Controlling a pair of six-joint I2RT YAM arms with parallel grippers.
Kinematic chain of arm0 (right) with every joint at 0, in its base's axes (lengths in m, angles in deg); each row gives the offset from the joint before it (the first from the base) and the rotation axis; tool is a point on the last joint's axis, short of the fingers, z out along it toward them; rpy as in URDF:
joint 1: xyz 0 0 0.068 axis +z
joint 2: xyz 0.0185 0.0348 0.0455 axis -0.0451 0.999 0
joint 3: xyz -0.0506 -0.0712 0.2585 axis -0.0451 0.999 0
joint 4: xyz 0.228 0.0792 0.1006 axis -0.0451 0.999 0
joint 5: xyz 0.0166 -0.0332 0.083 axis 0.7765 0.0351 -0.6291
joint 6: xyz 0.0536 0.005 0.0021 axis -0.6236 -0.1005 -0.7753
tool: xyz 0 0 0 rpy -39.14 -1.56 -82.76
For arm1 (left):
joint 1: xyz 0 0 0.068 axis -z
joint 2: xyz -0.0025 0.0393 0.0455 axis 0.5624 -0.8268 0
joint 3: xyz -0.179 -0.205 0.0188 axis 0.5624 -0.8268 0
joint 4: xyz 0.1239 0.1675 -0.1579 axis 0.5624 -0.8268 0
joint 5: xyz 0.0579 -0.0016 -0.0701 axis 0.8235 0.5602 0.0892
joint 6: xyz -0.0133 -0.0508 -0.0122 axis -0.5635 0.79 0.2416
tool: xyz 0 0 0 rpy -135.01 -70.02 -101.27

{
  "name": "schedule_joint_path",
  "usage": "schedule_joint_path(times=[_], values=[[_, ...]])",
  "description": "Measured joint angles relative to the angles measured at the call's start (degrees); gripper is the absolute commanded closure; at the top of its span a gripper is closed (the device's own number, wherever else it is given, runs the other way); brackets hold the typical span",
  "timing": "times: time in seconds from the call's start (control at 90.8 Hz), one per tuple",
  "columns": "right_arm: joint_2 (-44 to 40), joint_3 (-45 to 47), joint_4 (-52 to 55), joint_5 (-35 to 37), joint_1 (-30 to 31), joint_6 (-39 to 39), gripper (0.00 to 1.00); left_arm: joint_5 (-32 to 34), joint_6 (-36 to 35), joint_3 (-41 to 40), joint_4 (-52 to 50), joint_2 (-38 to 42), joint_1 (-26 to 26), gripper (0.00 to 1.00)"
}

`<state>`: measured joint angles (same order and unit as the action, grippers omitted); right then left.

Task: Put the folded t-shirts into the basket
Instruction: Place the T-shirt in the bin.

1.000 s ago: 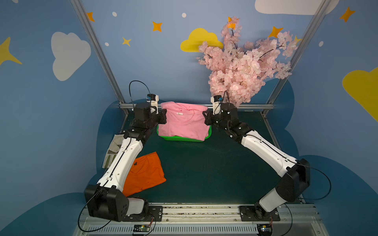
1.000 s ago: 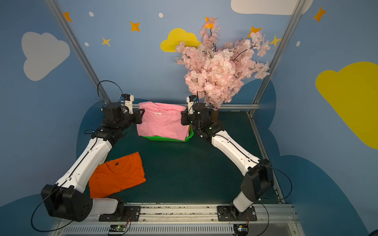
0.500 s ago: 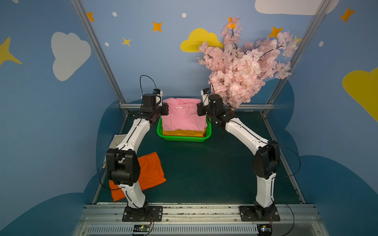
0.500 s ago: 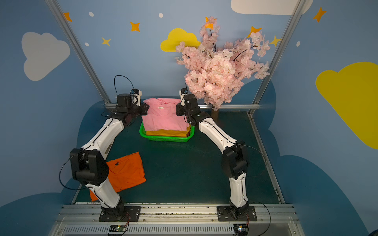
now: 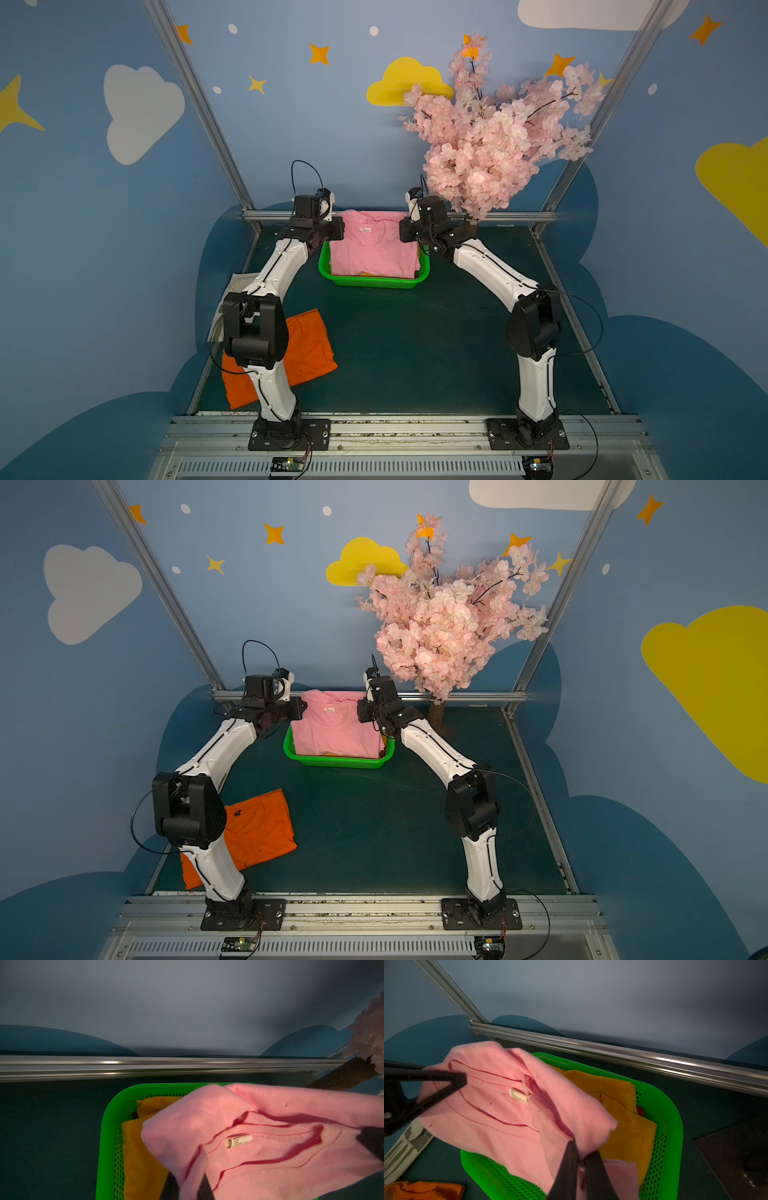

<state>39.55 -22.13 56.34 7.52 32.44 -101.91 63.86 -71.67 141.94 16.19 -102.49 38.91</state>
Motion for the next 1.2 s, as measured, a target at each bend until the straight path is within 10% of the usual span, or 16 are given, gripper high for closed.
schedule_joint_path(times=[0.374,0.562,0.771,0.969,1.201], values=[[9.4,-3.26,0.83,4.72,-0.07,-0.85,1.0,1.55,-1.55,6.03,-3.45,-11.26,-0.09,0.81],[17.27,-11.93,4.31,10.8,-0.22,0.85,0.68,4.81,-3.28,12.59,-4.09,-17.68,-0.13,0.48],[22.71,-20.92,11.76,15.96,-0.81,4.37,0.52,8.81,-4.31,18.91,-7.02,-21.88,-0.17,0.34],[19.71,-17.77,14.47,15.54,-0.55,7.21,0.47,10.88,-4.48,14.16,-8.33,-17.33,-0.17,0.3],[6.51,-5.29,16.13,11.8,2.91,8.48,0.35,10.82,-0.15,-9.64,-5.57,5.86,-0.17,0.29]])
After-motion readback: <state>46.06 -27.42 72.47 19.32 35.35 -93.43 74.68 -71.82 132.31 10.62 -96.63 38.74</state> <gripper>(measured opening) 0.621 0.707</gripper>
